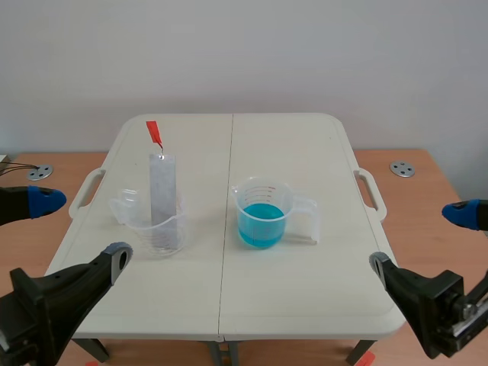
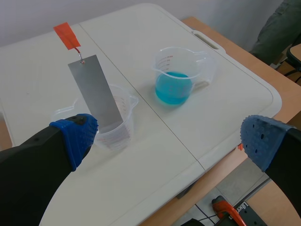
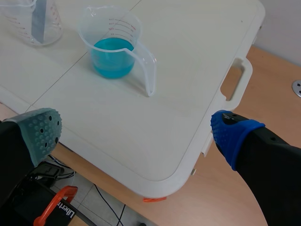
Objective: Hold the metal plate by the orange handle, dip it into the blue solution, take it out and point at it, then put the plate back in the beaker on the left.
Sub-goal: 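Lift the metal plate out of the left beaker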
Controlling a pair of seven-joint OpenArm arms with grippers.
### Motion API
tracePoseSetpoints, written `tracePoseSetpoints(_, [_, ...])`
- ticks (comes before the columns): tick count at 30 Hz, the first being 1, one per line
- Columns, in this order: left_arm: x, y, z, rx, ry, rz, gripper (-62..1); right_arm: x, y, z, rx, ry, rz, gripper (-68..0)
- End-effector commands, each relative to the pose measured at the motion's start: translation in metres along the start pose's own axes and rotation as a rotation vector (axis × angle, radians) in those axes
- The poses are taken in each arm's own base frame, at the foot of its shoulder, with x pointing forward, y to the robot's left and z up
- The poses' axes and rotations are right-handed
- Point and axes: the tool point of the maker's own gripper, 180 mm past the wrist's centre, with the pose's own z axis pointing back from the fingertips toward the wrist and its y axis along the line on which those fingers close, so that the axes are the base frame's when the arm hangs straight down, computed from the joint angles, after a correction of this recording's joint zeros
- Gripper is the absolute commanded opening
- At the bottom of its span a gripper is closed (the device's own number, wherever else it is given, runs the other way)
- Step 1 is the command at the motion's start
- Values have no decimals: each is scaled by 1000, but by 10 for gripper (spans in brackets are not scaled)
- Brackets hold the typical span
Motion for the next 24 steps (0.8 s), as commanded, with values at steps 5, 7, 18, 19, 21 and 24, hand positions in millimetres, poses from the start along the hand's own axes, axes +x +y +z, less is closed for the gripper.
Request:
tracePoseSetpoints(5, [9, -2, -1, -7, -34, -1, 14, 12, -3, -1, -10, -45, 43, -12])
tracePoseSetpoints(7, [9, -2, -1, -7, -34, -1, 14, 12, -3, -1, -10, -45, 43, -12])
tracePoseSetpoints(18, [9, -2, -1, -6, -31, -1, -33, 12, -3, -1, -10, -47, 43, -12])
tracePoseSetpoints(19, [8, -2, -1, -6, -28, -1, -132, 12, -3, -1, -10, -49, 43, -12])
tracePoseSetpoints(21, [8, -2, -1, -6, -25, -1, -426, 12, -3, -1, -9, -48, 46, -12])
tracePoseSetpoints(24, [9, -2, -1, -7, -35, -1, -591, 15, 0, -1, 8, -61, 47, -12])
